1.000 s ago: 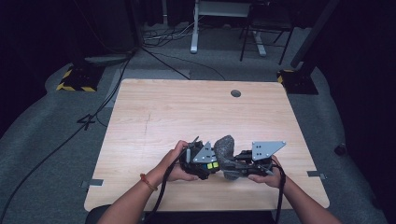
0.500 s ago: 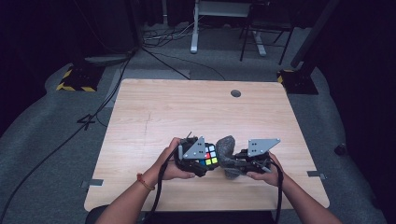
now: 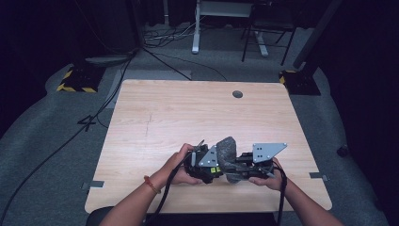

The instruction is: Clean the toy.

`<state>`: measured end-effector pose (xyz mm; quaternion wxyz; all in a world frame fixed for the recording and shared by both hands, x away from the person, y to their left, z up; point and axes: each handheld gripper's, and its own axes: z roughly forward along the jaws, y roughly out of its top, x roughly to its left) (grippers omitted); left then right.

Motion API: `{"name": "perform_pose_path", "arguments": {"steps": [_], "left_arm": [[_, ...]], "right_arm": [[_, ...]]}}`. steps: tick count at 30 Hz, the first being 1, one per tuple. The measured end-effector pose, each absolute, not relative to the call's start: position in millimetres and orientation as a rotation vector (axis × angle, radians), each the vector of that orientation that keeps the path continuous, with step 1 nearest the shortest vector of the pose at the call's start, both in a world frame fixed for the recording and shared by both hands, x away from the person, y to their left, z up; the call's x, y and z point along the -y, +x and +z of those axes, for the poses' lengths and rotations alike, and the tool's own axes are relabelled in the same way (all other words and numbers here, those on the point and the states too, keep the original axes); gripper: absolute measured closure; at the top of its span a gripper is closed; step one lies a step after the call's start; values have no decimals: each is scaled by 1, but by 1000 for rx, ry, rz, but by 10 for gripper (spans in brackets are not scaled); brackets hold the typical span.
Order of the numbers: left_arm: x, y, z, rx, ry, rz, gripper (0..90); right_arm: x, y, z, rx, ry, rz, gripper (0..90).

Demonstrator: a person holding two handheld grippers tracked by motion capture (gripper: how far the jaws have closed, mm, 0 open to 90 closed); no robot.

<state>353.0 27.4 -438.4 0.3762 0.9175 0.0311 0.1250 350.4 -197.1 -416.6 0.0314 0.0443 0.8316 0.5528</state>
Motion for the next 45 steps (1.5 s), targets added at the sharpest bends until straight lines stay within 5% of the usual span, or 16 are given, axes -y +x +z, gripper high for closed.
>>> {"name": "perform_pose_path", "arguments": {"steps": [27,45], "left_arm": [[-63,358,-407,-138,2148,340,334],[-64,364,-418,-131,2194,235,323]], "right_arm": [[206,375,-441,-2675,317,1495,779],[213,364,-427,-2588,164,1752,779]]}}
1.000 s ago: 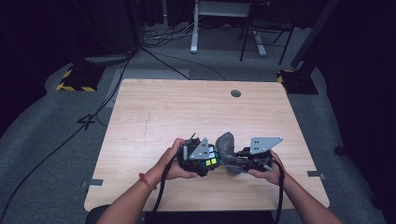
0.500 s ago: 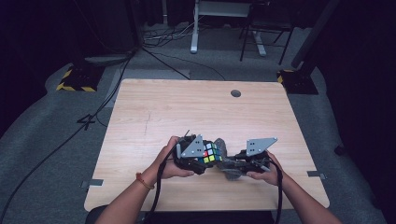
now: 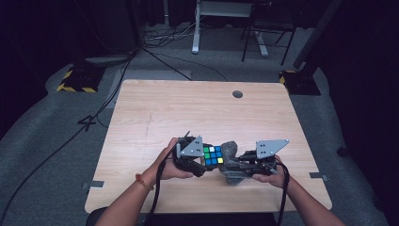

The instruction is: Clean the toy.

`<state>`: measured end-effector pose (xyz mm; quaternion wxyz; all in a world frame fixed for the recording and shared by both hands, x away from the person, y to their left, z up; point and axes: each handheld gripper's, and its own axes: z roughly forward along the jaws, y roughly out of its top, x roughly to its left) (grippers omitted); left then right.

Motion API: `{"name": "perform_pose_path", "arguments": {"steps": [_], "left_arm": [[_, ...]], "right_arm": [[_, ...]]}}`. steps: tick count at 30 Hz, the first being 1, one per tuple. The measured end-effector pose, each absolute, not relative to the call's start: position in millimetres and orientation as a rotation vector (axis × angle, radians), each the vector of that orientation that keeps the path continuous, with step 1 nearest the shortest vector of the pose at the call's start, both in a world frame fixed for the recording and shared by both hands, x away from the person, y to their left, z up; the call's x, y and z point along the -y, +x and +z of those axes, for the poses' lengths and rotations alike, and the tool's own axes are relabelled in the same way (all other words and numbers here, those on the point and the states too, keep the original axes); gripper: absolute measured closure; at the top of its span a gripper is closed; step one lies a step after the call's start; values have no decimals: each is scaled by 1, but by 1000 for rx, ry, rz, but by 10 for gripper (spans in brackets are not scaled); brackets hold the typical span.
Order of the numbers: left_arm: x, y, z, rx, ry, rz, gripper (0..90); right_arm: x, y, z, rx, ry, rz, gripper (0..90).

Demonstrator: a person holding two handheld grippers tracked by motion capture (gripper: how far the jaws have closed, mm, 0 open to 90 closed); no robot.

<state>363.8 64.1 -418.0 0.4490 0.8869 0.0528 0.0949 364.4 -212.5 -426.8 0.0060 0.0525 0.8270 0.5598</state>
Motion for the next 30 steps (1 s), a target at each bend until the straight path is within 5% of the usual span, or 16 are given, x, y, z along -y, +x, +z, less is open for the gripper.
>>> {"name": "perform_pose_path", "arguments": {"steps": [17,30], "left_arm": [[-59,355,-409,-89,2186,293,333],[-63,368,-427,-141,2265,296,334]], "right_arm": [[206,370,-438,-2674,213,1555,779],[211,361,-424,-2600,108,1719,778]]}}
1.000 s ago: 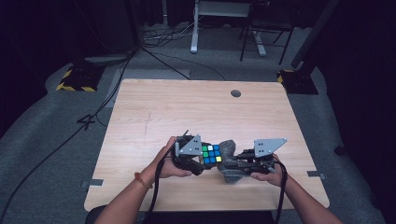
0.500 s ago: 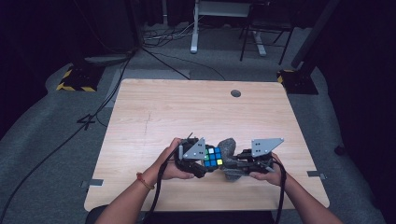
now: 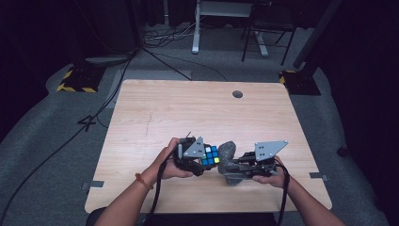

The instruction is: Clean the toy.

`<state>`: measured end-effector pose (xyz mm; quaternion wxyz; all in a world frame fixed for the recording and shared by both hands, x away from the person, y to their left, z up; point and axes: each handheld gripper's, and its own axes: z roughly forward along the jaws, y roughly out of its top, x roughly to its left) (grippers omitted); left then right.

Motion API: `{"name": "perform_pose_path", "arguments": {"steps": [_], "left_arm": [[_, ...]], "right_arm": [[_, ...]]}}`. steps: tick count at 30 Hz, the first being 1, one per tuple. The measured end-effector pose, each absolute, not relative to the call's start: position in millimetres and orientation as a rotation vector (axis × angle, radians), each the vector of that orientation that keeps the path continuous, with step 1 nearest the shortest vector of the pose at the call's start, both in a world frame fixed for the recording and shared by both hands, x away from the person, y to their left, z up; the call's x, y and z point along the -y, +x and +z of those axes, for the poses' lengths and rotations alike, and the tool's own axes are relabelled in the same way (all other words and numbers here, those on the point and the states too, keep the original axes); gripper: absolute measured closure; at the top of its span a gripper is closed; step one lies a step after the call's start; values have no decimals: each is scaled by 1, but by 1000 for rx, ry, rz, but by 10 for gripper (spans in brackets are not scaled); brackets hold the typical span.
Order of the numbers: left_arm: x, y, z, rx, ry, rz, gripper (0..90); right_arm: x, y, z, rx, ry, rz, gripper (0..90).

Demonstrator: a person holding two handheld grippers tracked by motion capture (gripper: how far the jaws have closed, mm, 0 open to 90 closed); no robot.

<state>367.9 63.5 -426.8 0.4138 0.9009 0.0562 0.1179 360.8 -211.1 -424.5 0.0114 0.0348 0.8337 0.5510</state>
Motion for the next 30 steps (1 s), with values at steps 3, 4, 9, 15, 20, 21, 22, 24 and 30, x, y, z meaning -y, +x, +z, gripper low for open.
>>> {"name": "perform_pose_path", "arguments": {"steps": [3,4,9,15,20,21,22,24,30], "left_arm": [[-56,364,-431,-108,2271,258,334],[-56,364,-431,-108,2271,258,334],[-51,355,-424,-56,2237,247,333],[-61,357,-414,-64,2151,206,334],[-68,362,-413,-83,2135,206,333],[-69,362,-413,-90,2138,210,333],[-69,362,-414,-90,2141,209,333],[-68,362,-415,-95,2147,208,332],[-65,363,-419,-104,2174,209,330]], "right_arm": [[215,362,-422,-2550,146,1696,779],[215,362,-422,-2550,146,1696,779],[214,366,-428,-2549,233,1644,782],[209,368,-435,-2584,257,1609,782],[204,366,-438,-2613,225,1622,781],[203,365,-439,-2622,215,1630,781],[202,364,-440,-2632,190,1633,781],[202,362,-437,-2619,175,1639,781],[206,357,-428,-2542,159,1698,782]]}}
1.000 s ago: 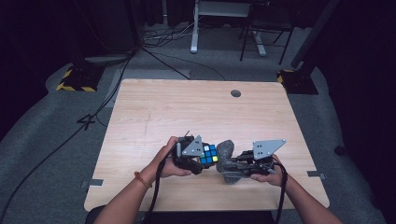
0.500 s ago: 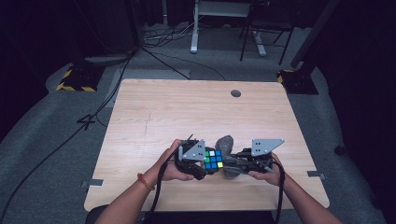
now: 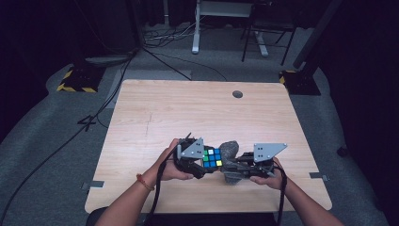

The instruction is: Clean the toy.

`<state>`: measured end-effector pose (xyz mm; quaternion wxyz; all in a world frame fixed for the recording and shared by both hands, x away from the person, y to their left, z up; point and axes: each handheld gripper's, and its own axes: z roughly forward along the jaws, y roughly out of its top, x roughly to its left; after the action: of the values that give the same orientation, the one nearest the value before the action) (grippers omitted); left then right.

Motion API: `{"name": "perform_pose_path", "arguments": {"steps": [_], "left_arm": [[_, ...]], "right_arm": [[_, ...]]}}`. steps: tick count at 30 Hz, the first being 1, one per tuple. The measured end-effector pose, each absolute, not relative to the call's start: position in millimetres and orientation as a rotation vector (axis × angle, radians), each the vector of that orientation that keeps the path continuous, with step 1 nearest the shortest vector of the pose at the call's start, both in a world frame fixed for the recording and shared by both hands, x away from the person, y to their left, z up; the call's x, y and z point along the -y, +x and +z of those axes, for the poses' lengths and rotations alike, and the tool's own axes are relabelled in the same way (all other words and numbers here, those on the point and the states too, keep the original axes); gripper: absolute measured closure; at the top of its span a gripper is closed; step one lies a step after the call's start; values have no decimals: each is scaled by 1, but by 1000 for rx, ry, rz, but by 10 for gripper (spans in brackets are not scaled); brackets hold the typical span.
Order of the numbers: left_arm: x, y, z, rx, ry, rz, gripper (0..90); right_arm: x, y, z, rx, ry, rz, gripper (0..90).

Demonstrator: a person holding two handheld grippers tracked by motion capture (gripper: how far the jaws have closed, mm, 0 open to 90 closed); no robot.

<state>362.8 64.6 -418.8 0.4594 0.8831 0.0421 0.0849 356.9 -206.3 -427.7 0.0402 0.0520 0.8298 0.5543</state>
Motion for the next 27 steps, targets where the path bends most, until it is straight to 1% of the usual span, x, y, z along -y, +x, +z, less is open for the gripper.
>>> {"name": "perform_pose_path", "arguments": {"steps": [9,10,11,14,16,23,24,27], "left_arm": [[-54,362,-426,-102,2253,228,328],[-48,361,-430,-95,2303,245,329],[-48,361,-430,-95,2303,245,329],[-41,364,-439,-92,2331,202,327],[-40,365,-441,-96,2342,199,327],[-47,369,-439,-123,2308,208,333],[-50,368,-435,-134,2290,212,333],[-54,368,-431,-141,2265,215,333]], "right_arm": [[206,354,-424,-2517,130,1707,783],[204,353,-424,-2513,120,1714,783],[203,353,-423,-2519,109,1712,783],[198,350,-424,-2526,85,1720,783],[197,349,-424,-2531,78,1712,783],[203,357,-427,-2537,173,1623,783],[206,364,-433,-2582,231,1556,782],[205,369,-440,-2664,247,1518,780]]}}
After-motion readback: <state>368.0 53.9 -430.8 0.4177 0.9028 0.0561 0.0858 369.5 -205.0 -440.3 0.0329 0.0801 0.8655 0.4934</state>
